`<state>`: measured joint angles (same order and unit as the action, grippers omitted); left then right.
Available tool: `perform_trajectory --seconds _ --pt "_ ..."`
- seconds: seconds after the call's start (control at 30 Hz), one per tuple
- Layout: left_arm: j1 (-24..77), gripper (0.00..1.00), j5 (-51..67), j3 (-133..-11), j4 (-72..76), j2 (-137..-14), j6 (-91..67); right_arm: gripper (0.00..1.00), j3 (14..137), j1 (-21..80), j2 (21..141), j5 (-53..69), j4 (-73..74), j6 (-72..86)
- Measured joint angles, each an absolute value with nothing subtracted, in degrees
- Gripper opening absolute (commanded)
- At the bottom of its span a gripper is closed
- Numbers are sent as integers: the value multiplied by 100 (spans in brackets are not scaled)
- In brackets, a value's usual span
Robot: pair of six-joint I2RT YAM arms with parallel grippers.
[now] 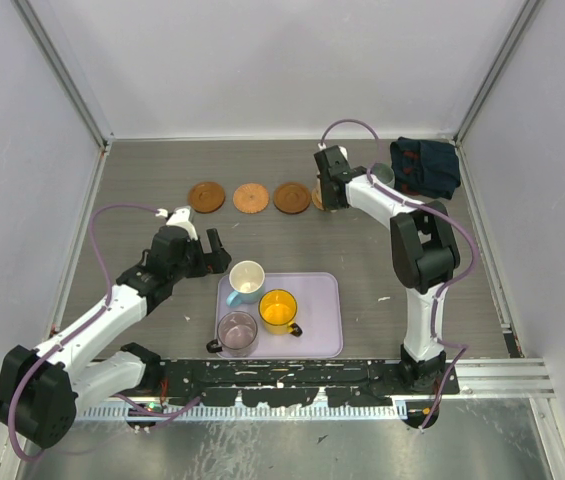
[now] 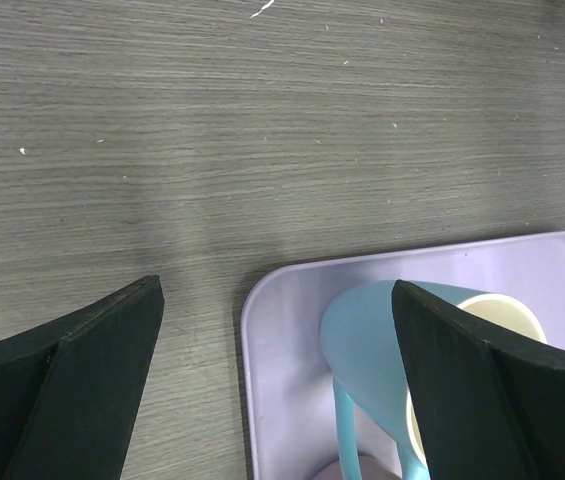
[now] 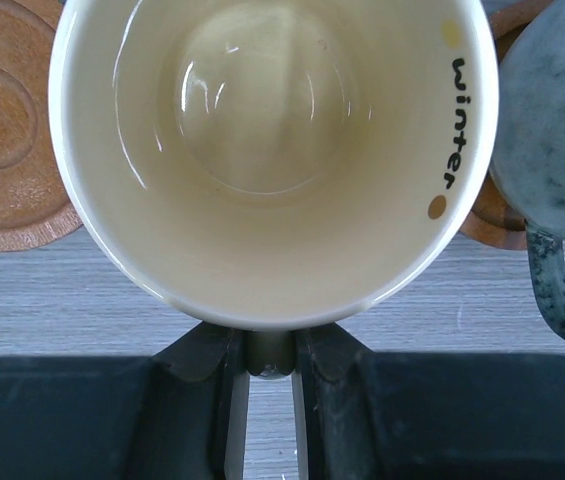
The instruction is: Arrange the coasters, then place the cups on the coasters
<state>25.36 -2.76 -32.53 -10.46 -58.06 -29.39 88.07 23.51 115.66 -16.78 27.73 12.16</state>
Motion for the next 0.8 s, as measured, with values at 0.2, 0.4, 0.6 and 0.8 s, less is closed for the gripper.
perform_trajectory --seconds 0.2,0.4,0.6,0.8 --pt "2536 98 -279 -3251 -1046 -5817 -2939 1 8809 2353 11579 -1678 2847 1214" --pt "2536 98 -279 -3242 -1046 -5817 -2939 1 8851 2351 11620 -1678 2847 1216" --pt "2536 98 -279 -3240 -1046 -5817 -2936 1 8873 2351 11642 -1675 2832 1216" --pt "2536 98 -279 -3240 -1046 -5817 -2939 1 8949 2351 11697 -1675 2838 1216"
